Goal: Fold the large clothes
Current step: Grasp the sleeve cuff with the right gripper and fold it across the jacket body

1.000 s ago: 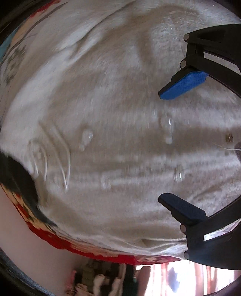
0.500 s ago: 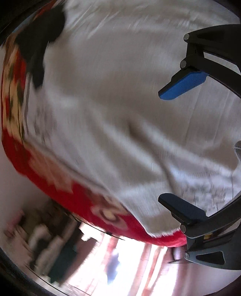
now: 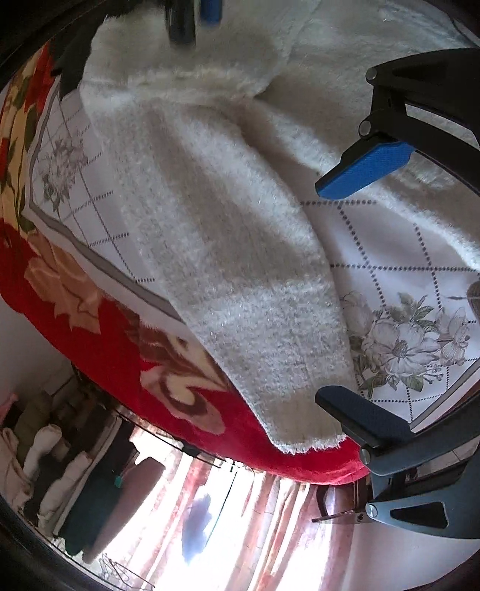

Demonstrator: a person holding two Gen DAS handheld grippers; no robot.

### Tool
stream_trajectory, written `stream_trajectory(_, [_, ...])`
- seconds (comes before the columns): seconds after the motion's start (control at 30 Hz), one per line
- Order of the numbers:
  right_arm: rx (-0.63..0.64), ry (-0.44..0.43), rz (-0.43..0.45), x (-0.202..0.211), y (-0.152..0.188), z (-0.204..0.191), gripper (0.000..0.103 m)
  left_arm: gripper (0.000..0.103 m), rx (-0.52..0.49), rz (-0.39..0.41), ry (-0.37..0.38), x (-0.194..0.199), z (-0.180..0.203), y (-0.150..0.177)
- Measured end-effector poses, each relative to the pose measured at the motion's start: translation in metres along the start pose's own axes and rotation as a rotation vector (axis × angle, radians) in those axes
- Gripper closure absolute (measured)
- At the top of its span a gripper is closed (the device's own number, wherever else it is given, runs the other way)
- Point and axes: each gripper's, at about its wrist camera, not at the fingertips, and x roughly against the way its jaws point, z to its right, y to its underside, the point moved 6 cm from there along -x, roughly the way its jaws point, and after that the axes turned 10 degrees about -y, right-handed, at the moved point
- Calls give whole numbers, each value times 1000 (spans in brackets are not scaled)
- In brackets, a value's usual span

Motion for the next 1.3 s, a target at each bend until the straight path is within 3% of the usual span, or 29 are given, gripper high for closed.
stream_trajectory(0.1, [-138,76,117,74,32,64,58,0,-14,-3,39,15,9,4])
stream_trajectory(0.17, [-230,263,167,122,63,129,58,0,-26,2,60,27,19,4])
stream_trajectory(0.23, [-277,428,158,151,89,185,58,0,-41,14,80,41,34,2])
stream_trajectory(0.27, [-293,462,137,157,98,208,58,0,-50,26,89,50,44,-1])
stream_trajectory(0.4, [-224,496,2,137,121,273,58,0,-98,84,106,72,89,-14])
stream_trajectory(0.5, [-271,508,79,142,125,304,67,0,-132,126,112,80,128,-26])
stream_trajectory(0.53, [-327,519,111,146,128,320,83,0,-139,129,119,80,141,-30])
stream_trajectory(0.57, [-371,515,135,148,132,329,85,0,-143,129,134,79,156,-34])
stream_trajectory(0.6, [-408,508,146,149,136,337,80,0,-144,125,144,77,168,-36])
stream_trajectory(0.63, [-438,486,141,148,141,340,72,0,-146,116,147,74,179,-39])
stream_trajectory(0.73, [-495,461,129,156,156,335,68,0,-173,71,113,54,209,-41])
stream_trajectory(0.83, [-523,402,230,187,166,315,68,0,-162,41,103,43,214,-43])
stream_trajectory(0.9, [-481,287,301,191,167,291,68,0,-155,41,105,41,213,-45])
stream_trajectory(1.0, [-390,121,262,160,158,261,68,0,-160,45,110,39,211,-46])
stream_trajectory(1.03, [-374,114,230,144,156,259,68,0,-161,46,112,38,211,-46])
stream_trajectory(1.13, [-372,212,103,106,140,280,68,0,-147,40,140,37,207,-44])
stream_trajectory(1.2, [-350,258,70,103,129,278,65,0,-122,29,156,33,194,-48])
stream_trajectory(1.3, [-312,339,29,117,140,255,64,0,-31,-31,200,33,159,-38])
